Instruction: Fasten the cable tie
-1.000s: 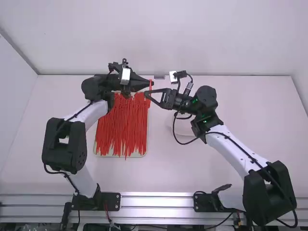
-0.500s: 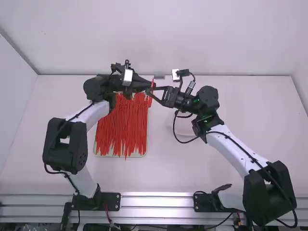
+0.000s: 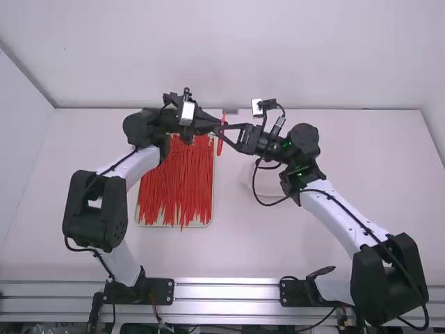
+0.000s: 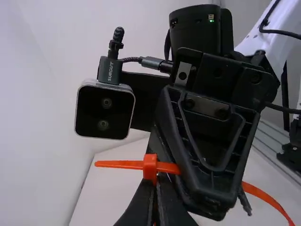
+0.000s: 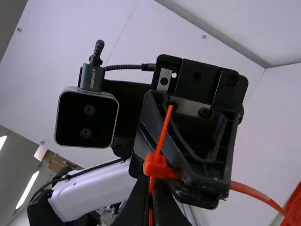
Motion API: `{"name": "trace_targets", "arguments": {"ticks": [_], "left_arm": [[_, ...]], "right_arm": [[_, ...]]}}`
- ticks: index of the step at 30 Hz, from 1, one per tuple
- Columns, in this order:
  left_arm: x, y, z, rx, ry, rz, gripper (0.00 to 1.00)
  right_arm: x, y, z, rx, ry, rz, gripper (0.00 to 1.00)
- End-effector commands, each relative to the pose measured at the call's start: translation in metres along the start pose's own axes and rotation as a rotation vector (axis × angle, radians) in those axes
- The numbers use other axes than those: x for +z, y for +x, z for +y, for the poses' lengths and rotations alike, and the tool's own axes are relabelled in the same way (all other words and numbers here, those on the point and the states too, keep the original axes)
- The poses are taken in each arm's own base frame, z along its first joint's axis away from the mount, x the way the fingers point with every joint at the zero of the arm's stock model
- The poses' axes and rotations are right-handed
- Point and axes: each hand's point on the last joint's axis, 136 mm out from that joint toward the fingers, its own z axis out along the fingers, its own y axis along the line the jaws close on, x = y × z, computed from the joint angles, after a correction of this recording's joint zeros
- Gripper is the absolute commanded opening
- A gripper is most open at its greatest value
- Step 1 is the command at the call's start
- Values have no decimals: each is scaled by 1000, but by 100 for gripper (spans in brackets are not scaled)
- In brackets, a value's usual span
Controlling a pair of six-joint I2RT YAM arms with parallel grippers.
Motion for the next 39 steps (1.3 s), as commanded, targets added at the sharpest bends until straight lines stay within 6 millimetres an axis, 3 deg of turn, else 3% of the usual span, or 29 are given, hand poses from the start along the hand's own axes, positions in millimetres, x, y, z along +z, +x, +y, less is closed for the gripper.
{"name": "trace_targets", "arguments": {"ticks": [1,17,39], "left_arm": [[13,-12,-23,69,93,15,1],[16,-3,-35,57,131,27,1],[34,2,-53,95,187,1,1]], "right_arm": [[-7,-15,-2,-16,14,-59,0],[-27,-42,0,-50,11,-133,0],[-38,-55,-4,-41,27,-178,0]]}}
